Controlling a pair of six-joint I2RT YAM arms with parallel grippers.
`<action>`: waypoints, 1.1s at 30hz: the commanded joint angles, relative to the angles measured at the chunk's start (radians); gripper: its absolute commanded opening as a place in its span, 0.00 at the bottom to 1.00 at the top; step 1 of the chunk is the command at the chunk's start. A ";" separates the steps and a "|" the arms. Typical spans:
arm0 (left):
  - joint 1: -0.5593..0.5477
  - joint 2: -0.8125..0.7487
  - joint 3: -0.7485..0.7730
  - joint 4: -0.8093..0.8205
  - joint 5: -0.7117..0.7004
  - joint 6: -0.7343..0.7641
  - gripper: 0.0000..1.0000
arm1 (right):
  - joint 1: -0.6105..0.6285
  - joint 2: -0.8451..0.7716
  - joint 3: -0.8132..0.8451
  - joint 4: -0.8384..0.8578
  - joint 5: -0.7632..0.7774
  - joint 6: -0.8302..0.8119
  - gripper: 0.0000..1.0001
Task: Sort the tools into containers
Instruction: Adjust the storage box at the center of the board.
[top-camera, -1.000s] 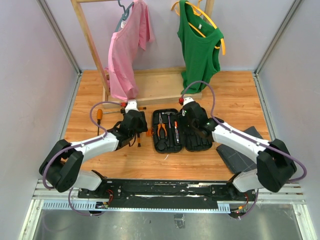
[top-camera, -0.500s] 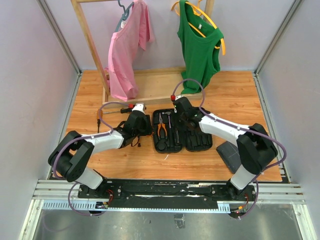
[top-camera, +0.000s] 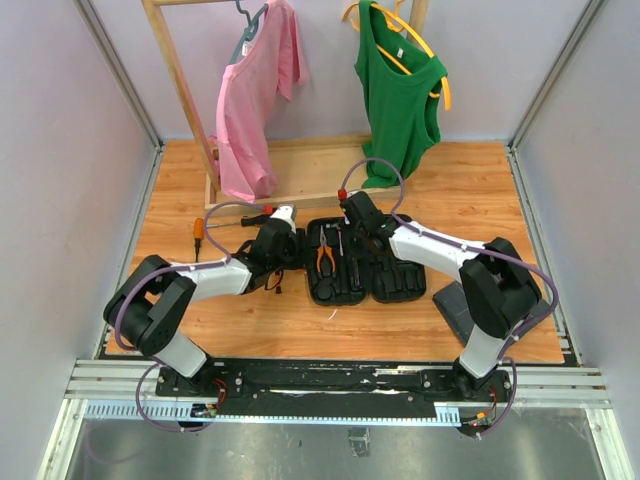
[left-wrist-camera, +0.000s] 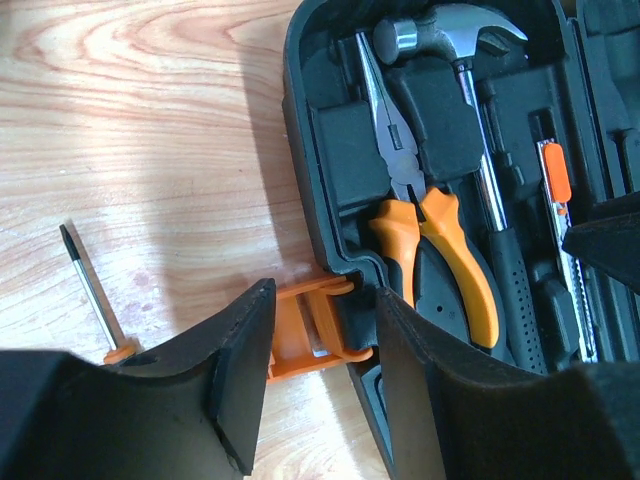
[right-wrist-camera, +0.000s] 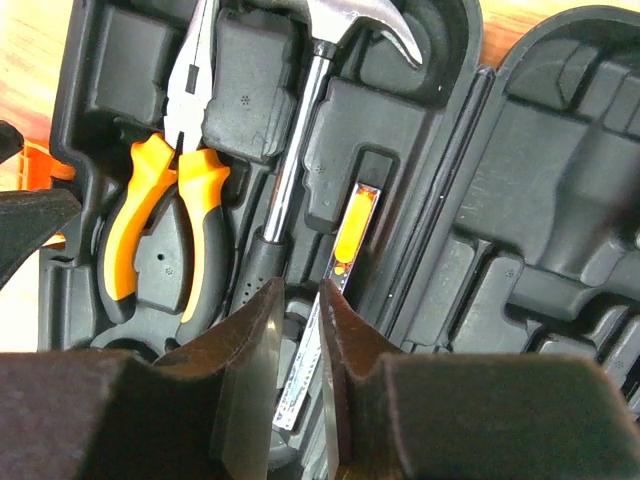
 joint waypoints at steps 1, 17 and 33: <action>-0.001 0.036 0.019 0.019 0.029 0.016 0.48 | -0.007 0.010 0.026 -0.039 0.024 0.017 0.22; -0.001 0.035 0.022 0.008 0.018 0.015 0.47 | -0.007 -0.001 -0.012 -0.065 0.061 0.036 0.21; -0.001 -0.027 0.042 0.019 0.060 0.017 0.50 | -0.007 0.029 -0.020 -0.068 0.072 0.044 0.20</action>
